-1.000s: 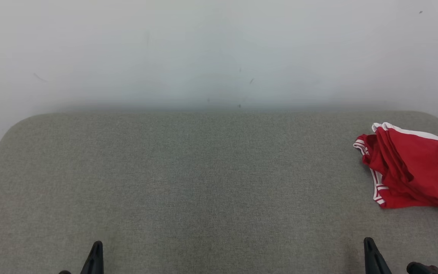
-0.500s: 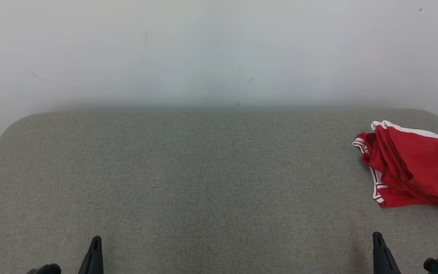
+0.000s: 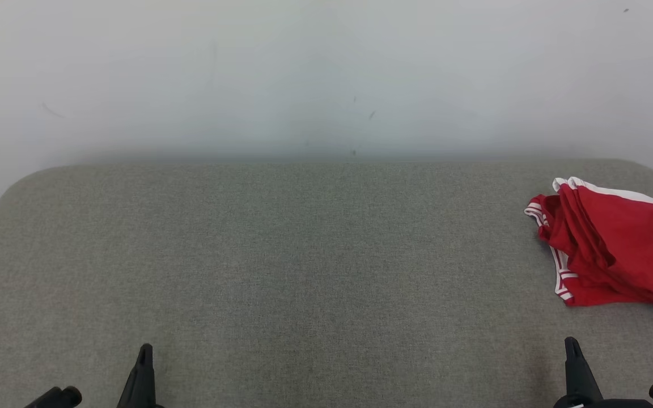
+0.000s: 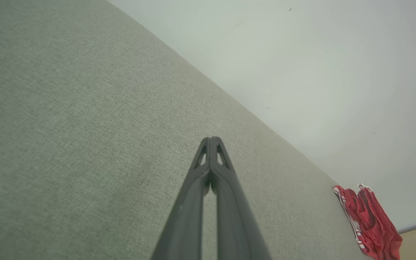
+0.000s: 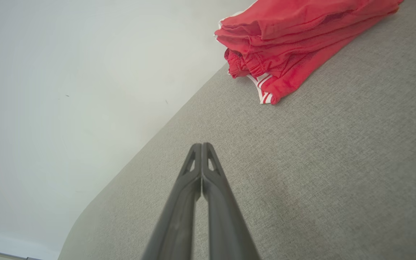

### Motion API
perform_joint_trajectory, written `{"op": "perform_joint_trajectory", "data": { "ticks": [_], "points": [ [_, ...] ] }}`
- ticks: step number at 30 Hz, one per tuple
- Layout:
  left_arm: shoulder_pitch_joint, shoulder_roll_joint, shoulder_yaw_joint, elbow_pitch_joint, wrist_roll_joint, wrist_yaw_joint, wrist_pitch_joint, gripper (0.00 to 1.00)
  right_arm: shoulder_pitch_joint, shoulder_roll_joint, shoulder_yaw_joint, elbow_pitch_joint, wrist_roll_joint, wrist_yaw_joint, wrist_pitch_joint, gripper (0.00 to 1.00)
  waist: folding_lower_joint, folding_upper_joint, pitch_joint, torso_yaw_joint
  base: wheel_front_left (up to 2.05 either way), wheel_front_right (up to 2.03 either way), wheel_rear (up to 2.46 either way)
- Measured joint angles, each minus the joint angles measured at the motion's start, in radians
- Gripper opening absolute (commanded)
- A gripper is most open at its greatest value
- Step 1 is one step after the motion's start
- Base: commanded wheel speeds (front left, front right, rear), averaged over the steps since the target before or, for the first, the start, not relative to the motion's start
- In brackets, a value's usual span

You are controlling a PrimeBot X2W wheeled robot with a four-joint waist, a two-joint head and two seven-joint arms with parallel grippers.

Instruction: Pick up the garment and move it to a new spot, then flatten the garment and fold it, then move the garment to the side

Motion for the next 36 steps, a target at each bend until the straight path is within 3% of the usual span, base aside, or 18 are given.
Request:
{"op": "perform_joint_trajectory", "data": {
  "ticks": [36],
  "points": [
    [-0.074,-0.053,0.045,0.034,-0.370,-0.046,0.081,0.00,-0.042,-0.001,-0.051,-0.030,0.398,0.000,0.113,0.00,0.0000,0.0000,0.016,-0.009,0.00,0.00,0.00]
  ]
}}
